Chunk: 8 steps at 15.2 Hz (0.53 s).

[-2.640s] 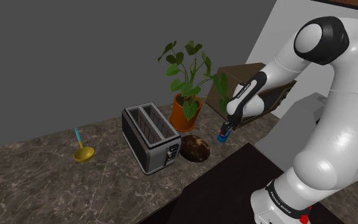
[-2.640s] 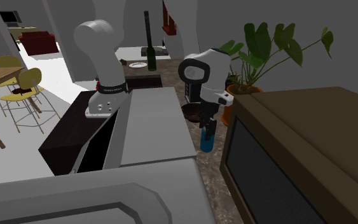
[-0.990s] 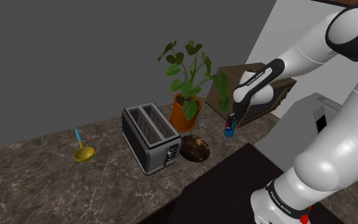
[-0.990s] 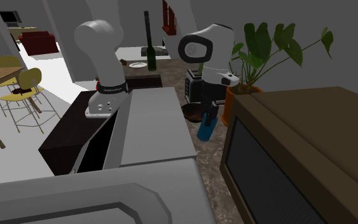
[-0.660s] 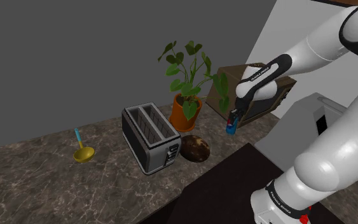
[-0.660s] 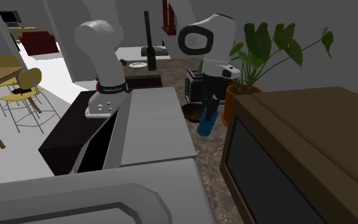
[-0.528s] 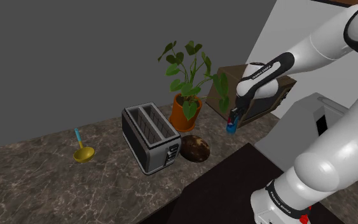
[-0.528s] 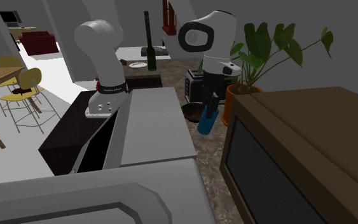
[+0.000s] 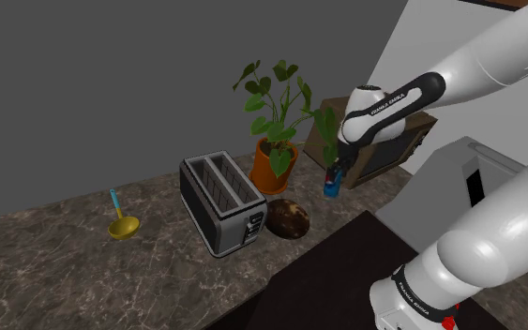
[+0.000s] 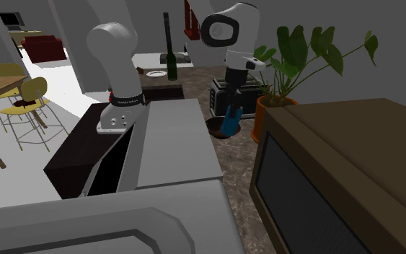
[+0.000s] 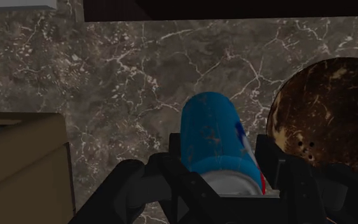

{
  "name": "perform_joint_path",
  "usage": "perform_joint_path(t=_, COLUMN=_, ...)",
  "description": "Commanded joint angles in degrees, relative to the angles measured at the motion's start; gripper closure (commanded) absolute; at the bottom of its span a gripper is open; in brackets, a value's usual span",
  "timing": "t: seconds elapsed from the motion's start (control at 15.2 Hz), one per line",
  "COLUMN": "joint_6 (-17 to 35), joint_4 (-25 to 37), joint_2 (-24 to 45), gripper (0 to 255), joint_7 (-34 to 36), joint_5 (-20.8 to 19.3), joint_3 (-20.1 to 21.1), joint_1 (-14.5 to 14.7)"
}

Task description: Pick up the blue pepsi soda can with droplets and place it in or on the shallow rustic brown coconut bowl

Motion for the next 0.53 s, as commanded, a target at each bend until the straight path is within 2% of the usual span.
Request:
perform_joint_path(t=0.0, joint_6=-0.41, joint_4=-1.43, joint_2=-1.44, gripper=255, joint_7=3.66, joint_5=0.19, joint_3=1.88, joint_1=1.85)
perform_joint_path(t=0.46, joint_6=-3.56, joint_4=-2.44, joint_2=-4.48, gripper=255, joint_7=13.89, joint_5=2.96, joint_3=8.50, joint_1=7.97)
